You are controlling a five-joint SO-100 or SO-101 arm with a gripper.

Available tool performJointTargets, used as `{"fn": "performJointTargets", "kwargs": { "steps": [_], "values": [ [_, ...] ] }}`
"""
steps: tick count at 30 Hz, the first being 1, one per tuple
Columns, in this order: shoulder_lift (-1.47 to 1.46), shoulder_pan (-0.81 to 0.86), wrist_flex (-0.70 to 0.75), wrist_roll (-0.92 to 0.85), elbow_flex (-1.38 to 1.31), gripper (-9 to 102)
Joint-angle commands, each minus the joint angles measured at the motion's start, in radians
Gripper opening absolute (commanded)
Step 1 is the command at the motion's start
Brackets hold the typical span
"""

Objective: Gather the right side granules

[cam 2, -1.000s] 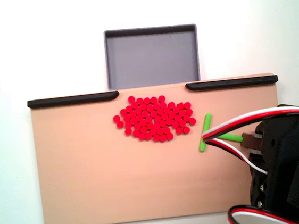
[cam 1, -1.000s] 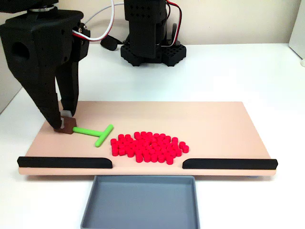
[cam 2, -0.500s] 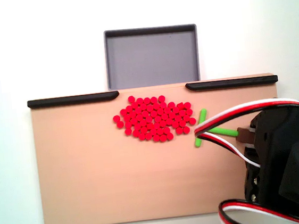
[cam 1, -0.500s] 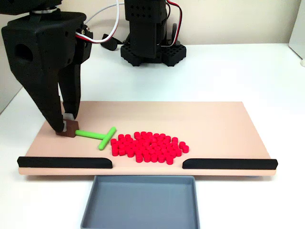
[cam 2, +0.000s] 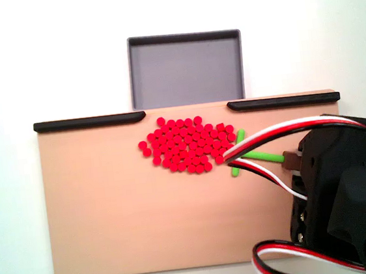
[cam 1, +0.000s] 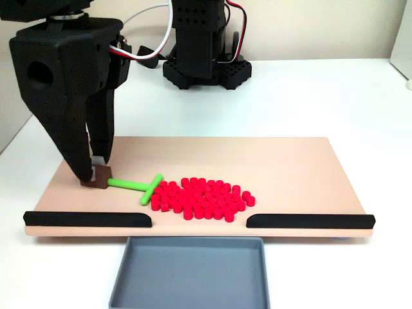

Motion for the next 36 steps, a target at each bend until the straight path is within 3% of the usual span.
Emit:
{"fn": "performJointTargets", "kwargs": {
  "steps": [1,36],
  "values": [
    [0.002,-0.011,0.0,-0.676,-0.02,0],
    [-0.014,-0.043,0.0,-0.606,-0.038,0]
  ]
}}
